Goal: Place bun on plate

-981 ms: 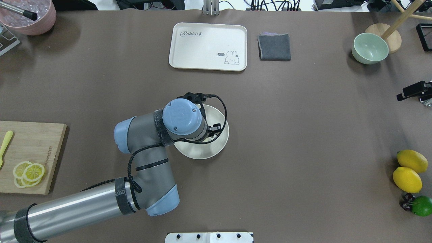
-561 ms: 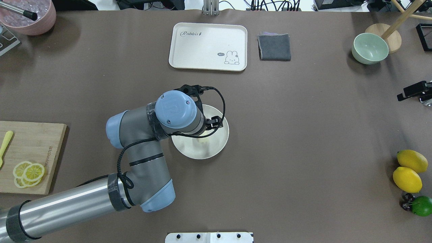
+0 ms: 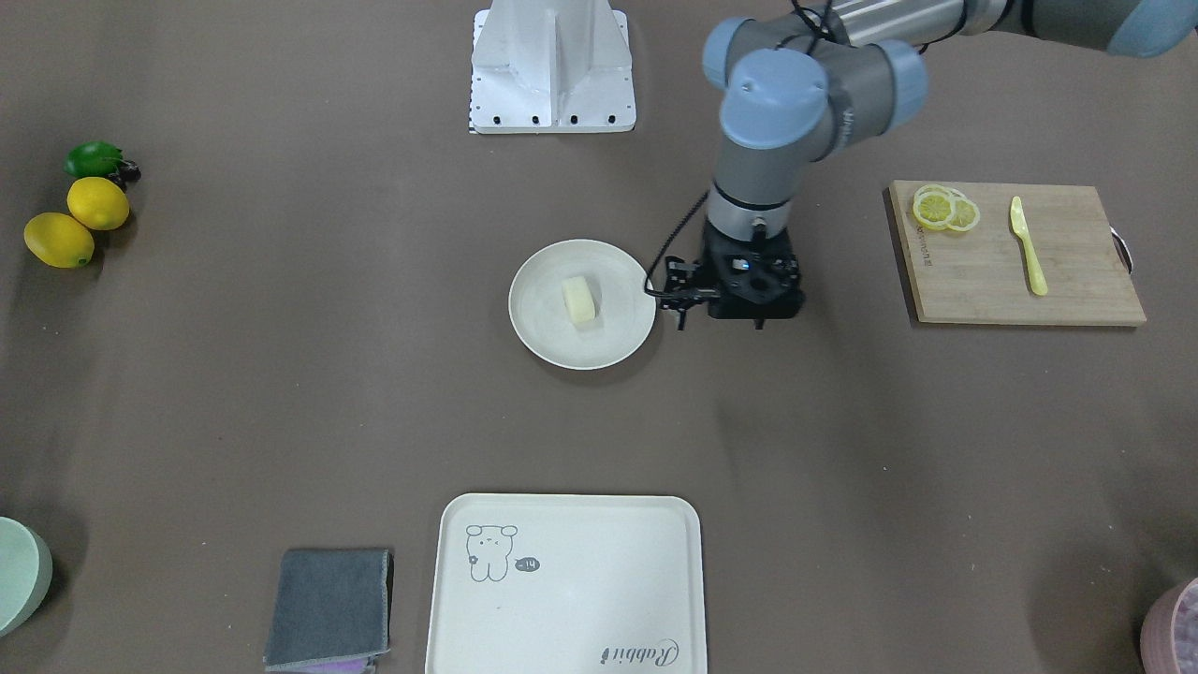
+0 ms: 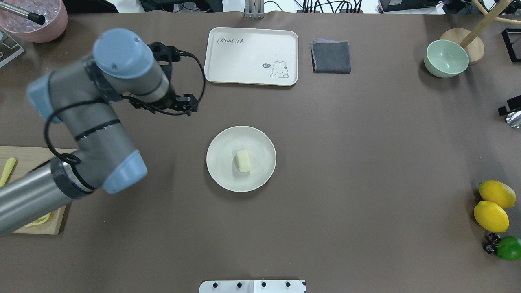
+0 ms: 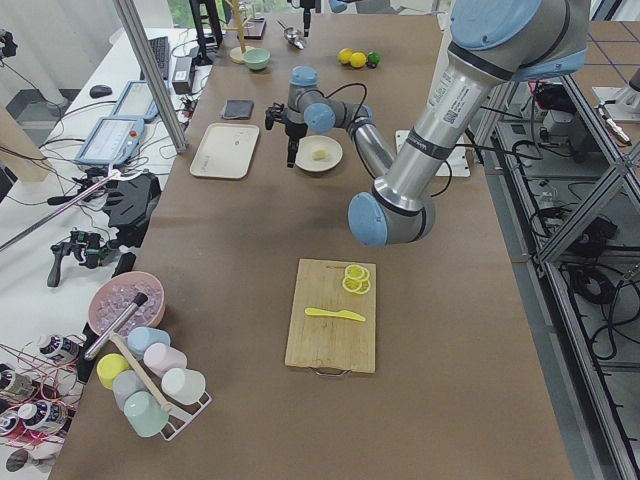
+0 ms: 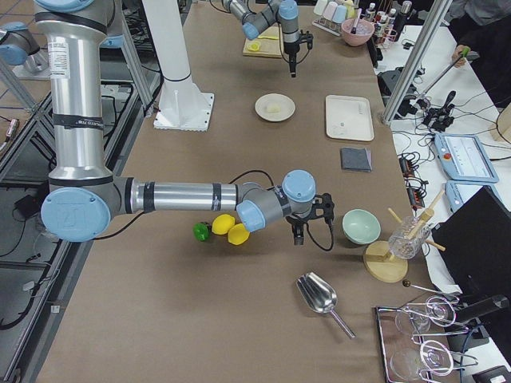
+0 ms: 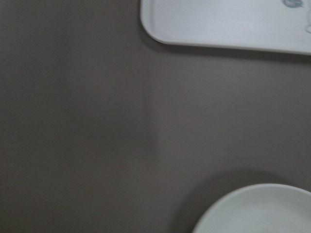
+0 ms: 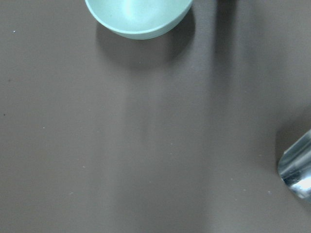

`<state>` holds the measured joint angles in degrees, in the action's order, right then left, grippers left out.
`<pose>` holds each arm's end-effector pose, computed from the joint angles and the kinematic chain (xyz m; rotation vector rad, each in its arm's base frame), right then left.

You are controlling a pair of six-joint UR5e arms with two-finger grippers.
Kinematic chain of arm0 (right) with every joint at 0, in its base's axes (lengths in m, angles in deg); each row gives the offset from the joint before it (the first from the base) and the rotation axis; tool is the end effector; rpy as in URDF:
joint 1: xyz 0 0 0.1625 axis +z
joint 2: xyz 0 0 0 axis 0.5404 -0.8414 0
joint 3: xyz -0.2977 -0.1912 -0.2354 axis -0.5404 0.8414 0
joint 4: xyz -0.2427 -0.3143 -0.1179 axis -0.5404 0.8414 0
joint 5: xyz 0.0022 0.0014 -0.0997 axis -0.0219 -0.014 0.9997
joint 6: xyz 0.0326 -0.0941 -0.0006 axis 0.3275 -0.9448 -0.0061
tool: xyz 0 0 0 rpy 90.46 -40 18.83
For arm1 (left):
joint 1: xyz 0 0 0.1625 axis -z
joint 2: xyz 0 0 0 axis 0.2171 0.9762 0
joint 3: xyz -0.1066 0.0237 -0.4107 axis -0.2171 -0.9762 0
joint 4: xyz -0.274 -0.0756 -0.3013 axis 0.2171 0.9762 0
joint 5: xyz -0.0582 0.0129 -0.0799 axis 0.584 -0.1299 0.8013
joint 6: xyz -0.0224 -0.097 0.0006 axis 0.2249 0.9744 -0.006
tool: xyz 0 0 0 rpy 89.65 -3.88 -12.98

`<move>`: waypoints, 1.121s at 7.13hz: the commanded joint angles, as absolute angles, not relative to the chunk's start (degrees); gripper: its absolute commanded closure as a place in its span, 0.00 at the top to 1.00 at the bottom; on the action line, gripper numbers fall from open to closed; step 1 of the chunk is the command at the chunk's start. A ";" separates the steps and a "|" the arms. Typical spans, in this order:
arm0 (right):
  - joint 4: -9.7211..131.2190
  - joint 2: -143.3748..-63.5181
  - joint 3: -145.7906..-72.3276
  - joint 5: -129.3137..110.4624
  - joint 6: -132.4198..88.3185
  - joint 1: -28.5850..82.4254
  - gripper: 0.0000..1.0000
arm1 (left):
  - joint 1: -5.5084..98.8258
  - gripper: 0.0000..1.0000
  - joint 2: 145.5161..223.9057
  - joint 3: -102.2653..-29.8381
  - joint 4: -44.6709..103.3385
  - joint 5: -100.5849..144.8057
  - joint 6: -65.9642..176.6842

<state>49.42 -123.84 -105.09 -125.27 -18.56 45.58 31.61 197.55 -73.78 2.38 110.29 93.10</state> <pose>-0.0460 -0.5094 0.6167 0.1377 -0.9119 -0.0392 0.4041 -0.5313 0.2698 0.2074 0.7438 0.0117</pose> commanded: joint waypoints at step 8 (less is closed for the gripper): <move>57.04 -123.55 -105.01 -123.60 -29.24 51.83 1.00 | 74.46 0.98 174.96 -64.03 -2.13 139.71 28.13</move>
